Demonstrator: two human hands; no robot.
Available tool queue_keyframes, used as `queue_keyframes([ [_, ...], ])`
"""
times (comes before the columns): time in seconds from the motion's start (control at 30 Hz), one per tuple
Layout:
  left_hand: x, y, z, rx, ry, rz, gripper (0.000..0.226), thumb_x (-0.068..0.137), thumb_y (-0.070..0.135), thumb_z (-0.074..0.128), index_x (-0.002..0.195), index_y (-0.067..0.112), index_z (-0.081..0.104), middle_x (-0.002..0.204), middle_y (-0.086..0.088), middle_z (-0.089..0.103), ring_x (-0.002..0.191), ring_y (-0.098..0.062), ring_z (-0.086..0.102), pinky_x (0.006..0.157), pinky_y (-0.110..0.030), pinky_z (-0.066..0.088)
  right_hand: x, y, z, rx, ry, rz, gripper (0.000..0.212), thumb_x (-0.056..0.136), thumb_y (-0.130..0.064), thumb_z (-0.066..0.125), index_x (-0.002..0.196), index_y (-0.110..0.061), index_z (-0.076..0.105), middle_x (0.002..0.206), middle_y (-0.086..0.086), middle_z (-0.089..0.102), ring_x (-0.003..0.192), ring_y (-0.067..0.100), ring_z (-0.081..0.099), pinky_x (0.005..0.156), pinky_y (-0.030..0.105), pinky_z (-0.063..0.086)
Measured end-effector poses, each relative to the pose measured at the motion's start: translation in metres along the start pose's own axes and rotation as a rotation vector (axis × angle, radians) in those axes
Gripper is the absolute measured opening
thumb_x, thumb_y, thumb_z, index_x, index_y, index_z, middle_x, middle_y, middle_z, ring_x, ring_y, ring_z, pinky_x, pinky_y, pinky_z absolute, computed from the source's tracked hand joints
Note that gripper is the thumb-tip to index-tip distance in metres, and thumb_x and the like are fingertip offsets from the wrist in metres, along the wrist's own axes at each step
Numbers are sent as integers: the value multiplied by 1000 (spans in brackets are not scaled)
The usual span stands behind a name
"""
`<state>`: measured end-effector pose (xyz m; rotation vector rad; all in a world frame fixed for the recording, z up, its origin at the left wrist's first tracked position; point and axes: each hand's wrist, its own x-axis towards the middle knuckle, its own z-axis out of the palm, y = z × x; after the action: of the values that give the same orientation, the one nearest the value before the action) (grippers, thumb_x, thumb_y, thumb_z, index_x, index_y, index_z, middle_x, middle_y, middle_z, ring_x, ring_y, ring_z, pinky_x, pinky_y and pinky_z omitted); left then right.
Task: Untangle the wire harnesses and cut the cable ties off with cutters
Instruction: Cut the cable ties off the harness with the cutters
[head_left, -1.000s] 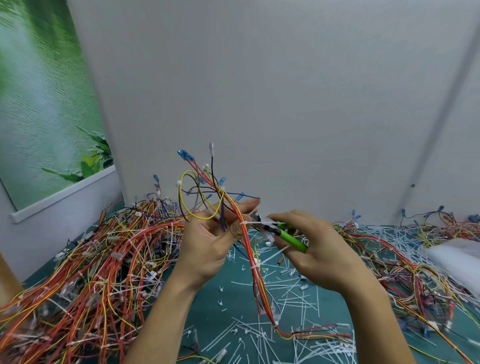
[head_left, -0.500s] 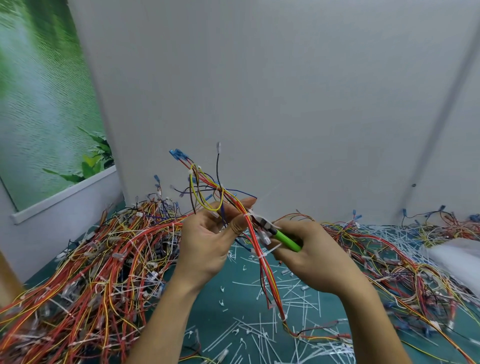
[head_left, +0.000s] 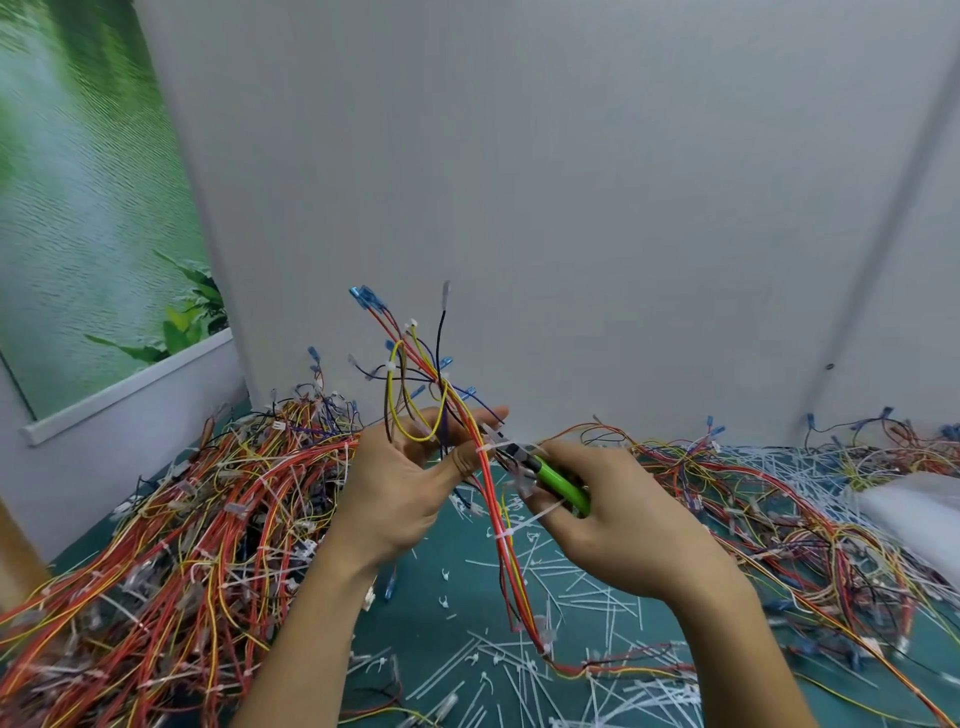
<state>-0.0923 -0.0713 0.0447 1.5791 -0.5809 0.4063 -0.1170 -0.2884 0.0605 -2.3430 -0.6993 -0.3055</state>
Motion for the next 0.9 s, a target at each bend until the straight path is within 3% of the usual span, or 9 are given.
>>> queue_keyframes([
  [0.1, 1, 2, -3, 78, 30, 38, 28, 84, 56, 73, 108, 41, 77, 112, 13, 76, 110, -11, 71, 92, -22, 55, 2, -6, 6, -40, 33, 17, 21, 98, -37, 59, 84, -22, 53, 66, -3, 50, 58, 13, 41, 52, 26, 32],
  [0.17, 1, 1, -4, 63, 64, 43, 29, 83, 56, 73, 106, 38, 77, 109, 11, 77, 108, -12, 71, 93, -24, 55, 4, -9, 10, -41, 68, 32, 22, 97, -32, 60, 81, -21, 52, 65, -3, 50, 58, 14, 41, 52, 29, 33],
  [0.27, 2, -2, 0, 17, 137, 26, 29, 84, 44, 77, 95, 18, 76, 98, -2, 78, 97, -22, 74, 87, -32, 59, 6, -12, 13, 54, 72, 53, 27, 98, -27, 60, 74, -16, 53, 60, -2, 46, 53, 12, 34, 50, 27, 28],
  [0.4, 6, -4, 12, -52, 233, 105, 36, 84, 25, 74, 82, -8, 62, 77, 1, 69, 70, -9, 67, 68, -21, 55, 7, -15, 12, 180, 38, 88, 29, 98, -26, 60, 76, -6, 56, 57, 0, 38, 49, 9, 27, 46, 22, 24],
  [0.57, 4, 1, 23, -134, 279, 109, 2, 84, 31, 73, 83, 32, 74, 75, 10, 71, 71, -2, 66, 65, -17, 55, 7, -17, 14, 200, 53, 99, 34, 99, -32, 61, 77, -7, 57, 56, -2, 38, 50, 9, 29, 46, 23, 25],
  [0.7, 4, 1, 24, -121, 284, 76, 5, 85, 26, 72, 82, 27, 76, 76, 5, 75, 70, -5, 70, 65, -16, 55, 7, -16, 15, 146, 75, 111, 33, 100, -30, 59, 72, -14, 52, 55, -4, 39, 49, 10, 30, 46, 23, 28],
  [0.9, 2, 1, 20, -64, 222, 43, 12, 82, 26, 73, 85, 15, 70, 72, 7, 74, 66, -2, 68, 64, -13, 53, 4, -18, 14, 71, 64, 135, 27, 96, -30, 57, 77, -12, 52, 64, 3, 46, 54, 14, 31, 52, 33, 29],
])
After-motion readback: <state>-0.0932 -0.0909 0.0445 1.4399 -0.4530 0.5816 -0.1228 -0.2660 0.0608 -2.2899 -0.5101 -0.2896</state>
